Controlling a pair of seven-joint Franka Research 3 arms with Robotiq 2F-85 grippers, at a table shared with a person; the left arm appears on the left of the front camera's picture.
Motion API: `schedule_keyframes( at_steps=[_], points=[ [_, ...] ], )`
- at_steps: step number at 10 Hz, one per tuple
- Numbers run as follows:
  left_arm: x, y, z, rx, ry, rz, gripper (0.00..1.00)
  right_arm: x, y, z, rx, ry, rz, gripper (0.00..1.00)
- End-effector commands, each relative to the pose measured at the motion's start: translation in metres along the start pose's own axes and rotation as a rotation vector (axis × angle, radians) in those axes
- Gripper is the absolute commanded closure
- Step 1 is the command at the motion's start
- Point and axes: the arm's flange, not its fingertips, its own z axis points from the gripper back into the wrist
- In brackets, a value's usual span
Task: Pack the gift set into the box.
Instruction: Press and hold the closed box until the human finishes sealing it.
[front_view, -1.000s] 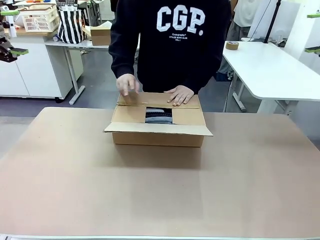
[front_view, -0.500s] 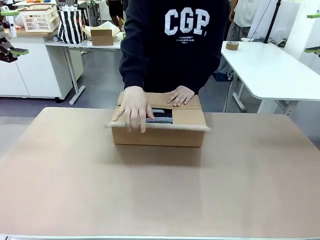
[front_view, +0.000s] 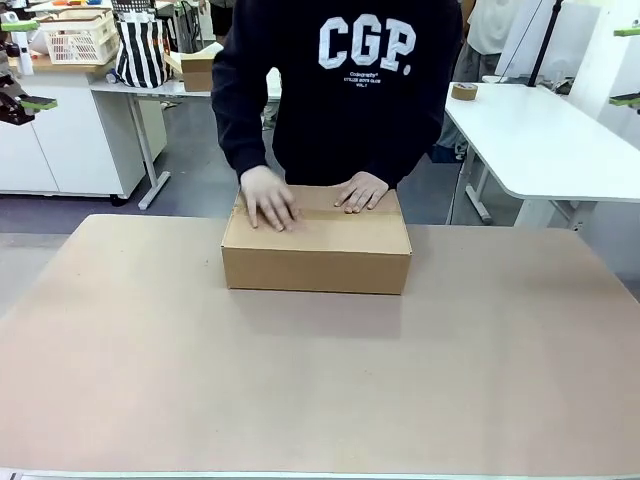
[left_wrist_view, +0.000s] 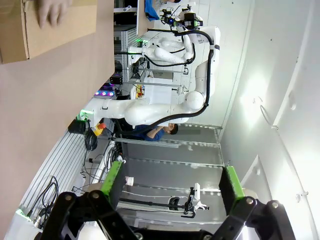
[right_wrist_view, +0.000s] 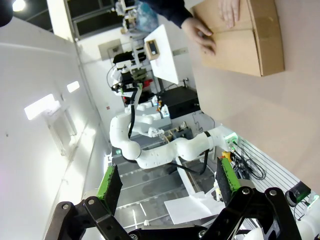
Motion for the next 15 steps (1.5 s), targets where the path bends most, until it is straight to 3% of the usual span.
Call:
schedule_keyframes(
  at_steps=[1,15],
  points=[
    [-0.0057,-0.0026,0.0065,-0.019,-0.001,-0.007,0.00,-0.0020,0.0009,-0.0025,-0.014,0.005,-0.002,0.00],
    [-0.0057,-0.0026,0.0065,-0.019,-0.001,-0.007,0.00,-0.0020,0.0009,-0.0025,-0.014,0.005,-0.002,0.00]
  ],
)
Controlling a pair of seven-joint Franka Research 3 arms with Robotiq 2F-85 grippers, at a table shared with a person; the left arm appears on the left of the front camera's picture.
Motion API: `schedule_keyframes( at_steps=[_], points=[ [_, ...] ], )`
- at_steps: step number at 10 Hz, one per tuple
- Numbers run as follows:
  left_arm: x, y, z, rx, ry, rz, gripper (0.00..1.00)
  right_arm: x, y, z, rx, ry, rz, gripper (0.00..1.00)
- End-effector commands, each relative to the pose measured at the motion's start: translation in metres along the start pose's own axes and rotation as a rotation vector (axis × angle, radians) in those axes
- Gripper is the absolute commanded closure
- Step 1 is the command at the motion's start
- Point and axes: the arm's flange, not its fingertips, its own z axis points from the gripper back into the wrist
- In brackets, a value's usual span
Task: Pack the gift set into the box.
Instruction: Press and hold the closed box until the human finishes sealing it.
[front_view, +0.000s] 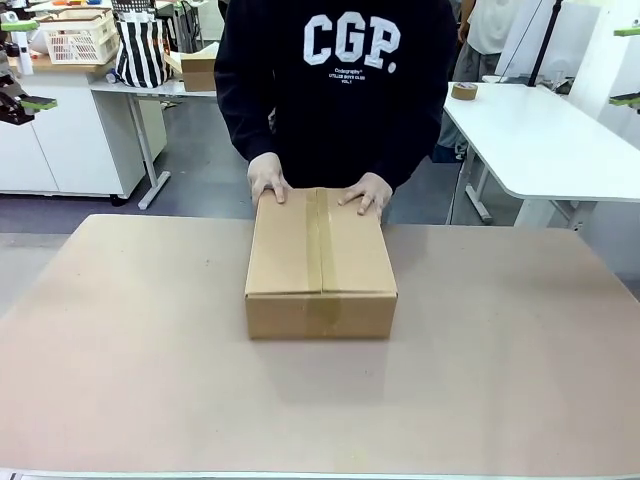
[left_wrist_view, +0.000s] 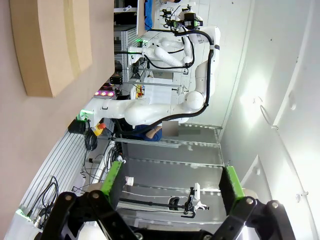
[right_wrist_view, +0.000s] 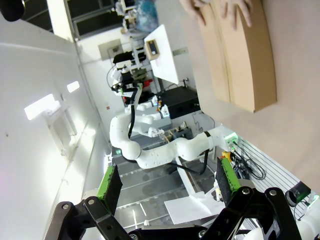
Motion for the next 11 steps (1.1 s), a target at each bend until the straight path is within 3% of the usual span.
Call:
schedule_keyframes(
  at_steps=[1,11],
  points=[
    [-0.0057,-0.0026,0.0065,-0.019,-0.001,-0.007,0.00,-0.0020,0.0010,-0.0025,-0.014,0.005,-0.002,0.00],
    [-0.0057,-0.0026,0.0065,-0.019,-0.001,-0.007,0.00,-0.0020,0.0010,-0.0025,-0.014,0.005,-0.002,0.00]
  ],
)
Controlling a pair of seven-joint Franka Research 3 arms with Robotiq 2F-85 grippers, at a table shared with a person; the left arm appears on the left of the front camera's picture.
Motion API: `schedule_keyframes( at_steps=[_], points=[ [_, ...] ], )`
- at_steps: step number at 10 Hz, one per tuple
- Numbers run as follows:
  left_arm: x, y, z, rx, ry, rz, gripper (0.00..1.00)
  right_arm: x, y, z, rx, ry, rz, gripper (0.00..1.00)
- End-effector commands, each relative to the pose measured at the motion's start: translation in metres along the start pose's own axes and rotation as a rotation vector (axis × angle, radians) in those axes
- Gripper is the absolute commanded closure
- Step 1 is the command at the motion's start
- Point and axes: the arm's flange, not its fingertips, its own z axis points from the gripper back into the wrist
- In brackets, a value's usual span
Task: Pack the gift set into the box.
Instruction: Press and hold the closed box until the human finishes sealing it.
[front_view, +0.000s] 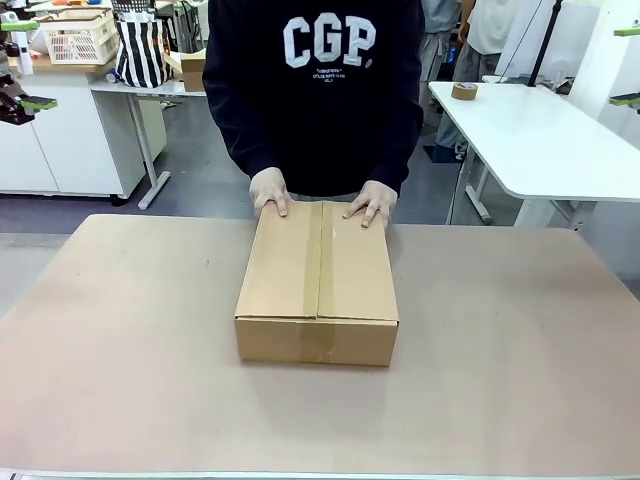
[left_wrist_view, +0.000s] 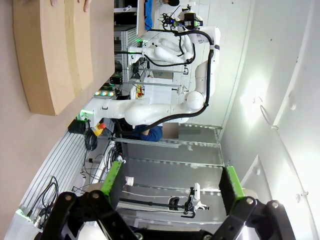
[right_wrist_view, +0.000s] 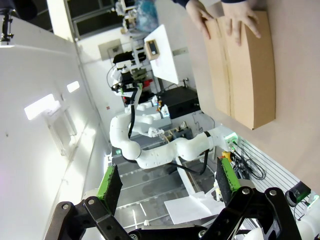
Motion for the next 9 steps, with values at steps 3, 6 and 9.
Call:
schedule_keyframes(
  at_steps=[3,6,9],
  points=[
    [-0.0057,-0.0026,0.0065,-0.019,-0.001,-0.007,0.00,-0.0020,0.0010,-0.0025,-0.014,0.005,-0.002,0.00],
    [-0.0057,-0.0026,0.0065,-0.019,-0.001,-0.007,0.00,-0.0020,0.0010,-0.0025,-0.014,0.005,-0.002,0.00],
    [-0.0057,-0.0026,0.0065,-0.019,-0.001,-0.007,0.00,-0.0020,0.0010,-0.0025,-0.014,0.005,-0.002,0.00]
  ],
)
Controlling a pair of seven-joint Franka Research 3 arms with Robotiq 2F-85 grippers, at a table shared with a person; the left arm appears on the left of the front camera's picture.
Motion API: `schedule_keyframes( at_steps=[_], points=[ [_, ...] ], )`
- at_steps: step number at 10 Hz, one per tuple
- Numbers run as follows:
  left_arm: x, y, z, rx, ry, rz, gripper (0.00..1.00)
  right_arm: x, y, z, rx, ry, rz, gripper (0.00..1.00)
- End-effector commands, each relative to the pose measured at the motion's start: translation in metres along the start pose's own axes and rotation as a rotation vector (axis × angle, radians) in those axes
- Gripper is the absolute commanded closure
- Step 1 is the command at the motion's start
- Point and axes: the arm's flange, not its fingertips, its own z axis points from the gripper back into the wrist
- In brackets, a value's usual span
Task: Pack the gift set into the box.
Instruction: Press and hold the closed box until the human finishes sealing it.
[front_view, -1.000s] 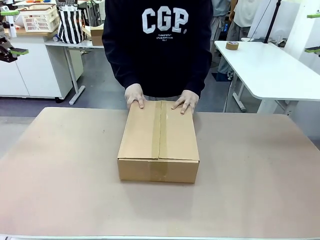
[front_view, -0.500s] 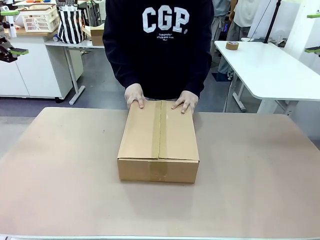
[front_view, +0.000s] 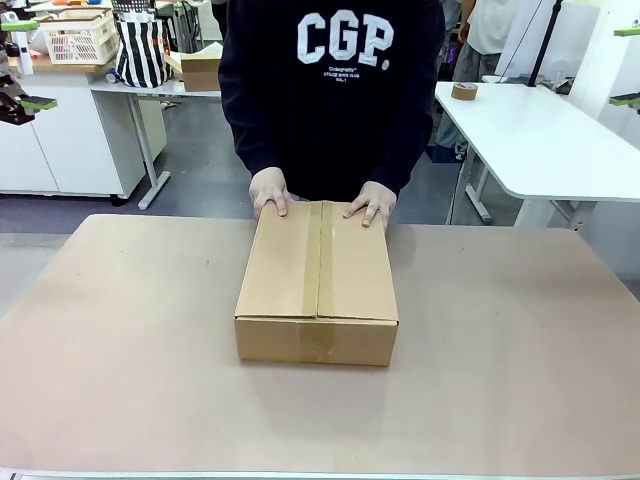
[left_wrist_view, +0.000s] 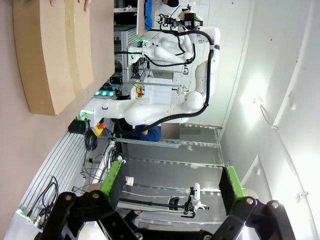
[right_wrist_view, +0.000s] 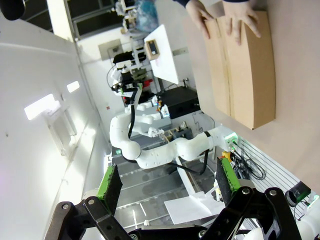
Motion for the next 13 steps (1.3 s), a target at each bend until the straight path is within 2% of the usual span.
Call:
schedule_keyframes(
  at_steps=[1,2,3,5,7,8,10,11,12,13],
  points=[
    [-0.006,-0.003,0.007,-0.019,-0.001,-0.007,0.00,-0.002,0.001,-0.003,-0.014,0.005,-0.002,0.00],
    [0.000,0.000,0.000,0.000,0.000,0.000,0.00,0.000,0.000,0.000,0.000,0.000,0.000,0.00],
    [-0.001,-0.008,-0.006,0.100,-0.081,-0.075,0.00,0.001,0.009,-0.015,-0.043,-0.041,0.092,0.00],
    [0.006,-0.006,-0.037,0.243,-0.059,-0.302,0.00,0.011,0.016,-0.068,-0.112,-0.092,0.429,0.00],
    [0.021,0.005,-0.070,0.294,-0.077,-0.645,0.00,0.013,0.018,-0.127,-0.064,-0.193,0.836,0.00],
    [0.028,0.010,-0.088,0.287,-0.072,-0.722,0.00,0.006,0.017,-0.152,-0.057,-0.258,0.992,0.00],
    [0.036,0.020,-0.125,0.176,-0.054,-0.844,0.00,-0.013,0.011,-0.201,-0.195,-0.513,1.323,0.00],
    [0.039,0.026,-0.145,0.077,-0.099,-0.882,0.00,-0.026,0.004,-0.225,-0.294,-0.568,1.491,0.00],
    [0.041,0.030,-0.157,0.027,-0.116,-0.885,0.00,-0.034,-0.003,-0.238,-0.319,-0.534,1.564,0.00],
    [0.046,0.031,-0.160,0.022,-0.129,-0.854,0.00,-0.031,-0.010,-0.242,-0.347,-0.390,1.468,0.00]
  ],
)
